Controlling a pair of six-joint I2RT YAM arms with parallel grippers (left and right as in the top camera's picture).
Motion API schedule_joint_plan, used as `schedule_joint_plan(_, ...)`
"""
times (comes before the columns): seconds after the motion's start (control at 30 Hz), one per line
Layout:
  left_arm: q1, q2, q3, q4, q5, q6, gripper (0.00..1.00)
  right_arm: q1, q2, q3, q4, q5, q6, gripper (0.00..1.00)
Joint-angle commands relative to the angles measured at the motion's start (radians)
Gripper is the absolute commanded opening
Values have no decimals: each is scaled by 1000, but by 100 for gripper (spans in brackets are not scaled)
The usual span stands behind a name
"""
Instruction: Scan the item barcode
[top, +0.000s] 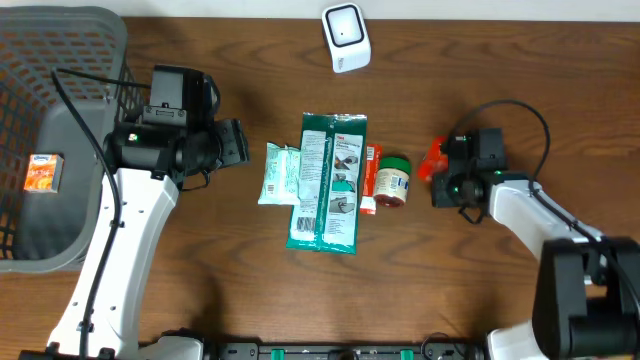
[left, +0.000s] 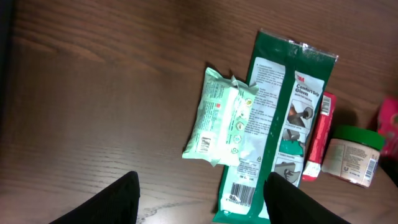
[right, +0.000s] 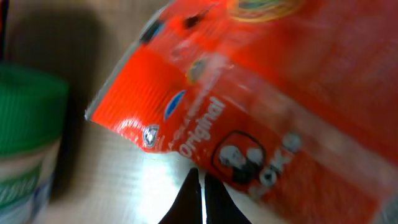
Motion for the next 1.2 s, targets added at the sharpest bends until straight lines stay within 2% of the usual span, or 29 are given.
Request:
schedule_joint_plan(0.0,-1,0,-6,-3,-10,-1,65,2,24,11,102,30,-5,1)
schedule_joint_plan(0.17,-1,0,-6,-4,-10,-1,65,0,22,19,245,168,84,1)
schedule_joint_plan(0.23,-1,0,-6,-3,-10,-1,65,0,13,47,250,97,81,2)
schedule_joint_plan(0.3,-1,0,-6,-3,-10,-1,65,-2,-29,114,161,-31,60,5)
schedule_joint_plan(0.37,-1,0,-6,0,-10,-1,65,-14,-76,189,47,-49,76,6)
schedule_joint_plan(0.43,-1,0,-6,0,-10,-1,65,-56,-137,294,-126,-4,78,6)
schedule_joint_plan(0.57,-1,0,-6,0,-10,-1,65,-167,-148,341,-256,104,63,8)
schedule_joint_plan(0.77,-1,0,-6,0,-10,-1,65,-370,-72,310,-284,108,60,7)
schedule_joint_plan(0.83,-1,0,-6,0,-10,-1,65,-412,-25,308,-269,73,11,5)
schedule_joint_plan(1.17,-1,0,-6,0,-10,-1,65,-424,200,308,-182,-152,-34,5)
